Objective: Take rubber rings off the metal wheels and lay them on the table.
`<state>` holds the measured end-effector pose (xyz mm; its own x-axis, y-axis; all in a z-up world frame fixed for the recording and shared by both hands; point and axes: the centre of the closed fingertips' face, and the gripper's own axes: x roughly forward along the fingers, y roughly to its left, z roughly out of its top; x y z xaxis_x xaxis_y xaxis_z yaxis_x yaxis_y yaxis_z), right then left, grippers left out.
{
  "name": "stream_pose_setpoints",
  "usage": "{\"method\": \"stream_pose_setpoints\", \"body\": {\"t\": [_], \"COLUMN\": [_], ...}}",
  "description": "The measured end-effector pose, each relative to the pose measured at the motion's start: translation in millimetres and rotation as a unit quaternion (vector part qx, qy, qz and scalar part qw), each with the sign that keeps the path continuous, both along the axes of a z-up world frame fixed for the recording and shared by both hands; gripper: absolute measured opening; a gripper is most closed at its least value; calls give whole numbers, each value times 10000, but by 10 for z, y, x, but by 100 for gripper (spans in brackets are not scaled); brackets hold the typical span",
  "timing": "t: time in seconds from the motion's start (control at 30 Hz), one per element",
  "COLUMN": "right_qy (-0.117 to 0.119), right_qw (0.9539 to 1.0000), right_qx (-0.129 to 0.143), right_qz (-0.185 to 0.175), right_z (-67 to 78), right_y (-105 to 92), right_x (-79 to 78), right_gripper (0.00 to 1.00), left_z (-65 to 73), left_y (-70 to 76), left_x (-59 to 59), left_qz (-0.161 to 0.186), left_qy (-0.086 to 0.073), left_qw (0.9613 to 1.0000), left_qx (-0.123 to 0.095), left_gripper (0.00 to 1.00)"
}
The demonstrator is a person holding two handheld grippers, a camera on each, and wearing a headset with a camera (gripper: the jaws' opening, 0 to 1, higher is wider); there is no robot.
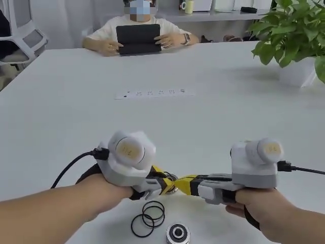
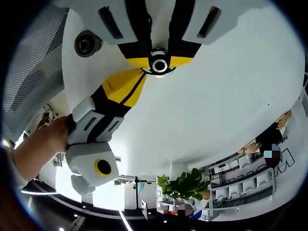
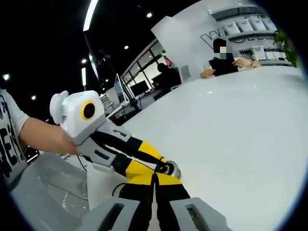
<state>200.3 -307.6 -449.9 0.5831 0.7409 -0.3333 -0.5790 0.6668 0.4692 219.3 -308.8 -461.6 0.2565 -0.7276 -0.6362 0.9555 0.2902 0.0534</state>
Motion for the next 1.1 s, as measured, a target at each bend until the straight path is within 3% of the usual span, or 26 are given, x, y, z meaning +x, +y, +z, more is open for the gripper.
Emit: {"method": "stream_pose_setpoints", "body": {"t": [0.2,0.5,0.73,1.1], "right_qy": [94,219,233,198], "right_qw": [9996,9978,9972,9962], "right_qx": [144,420,530,735], "right_qz": [-235,-462,-466,-423], "right_z": [-11,9,48,160], "right_y": [-54,-72,-60,-9], "right_x": [41,81,83,92], "right_gripper": [0,0,0,0], "left_z": [3,40,158,363], "left_y": [8,23,54,143], "left_x": [0,-51,-114,-163], "left_qz": [-9,-195,-255,-261], "left_qy": [86,41,99,50], "left_qw": [10000,9998,9994,9987], "left_qx": [-37,-25,-190,-441], "left_gripper": [7,13,24,29]}}
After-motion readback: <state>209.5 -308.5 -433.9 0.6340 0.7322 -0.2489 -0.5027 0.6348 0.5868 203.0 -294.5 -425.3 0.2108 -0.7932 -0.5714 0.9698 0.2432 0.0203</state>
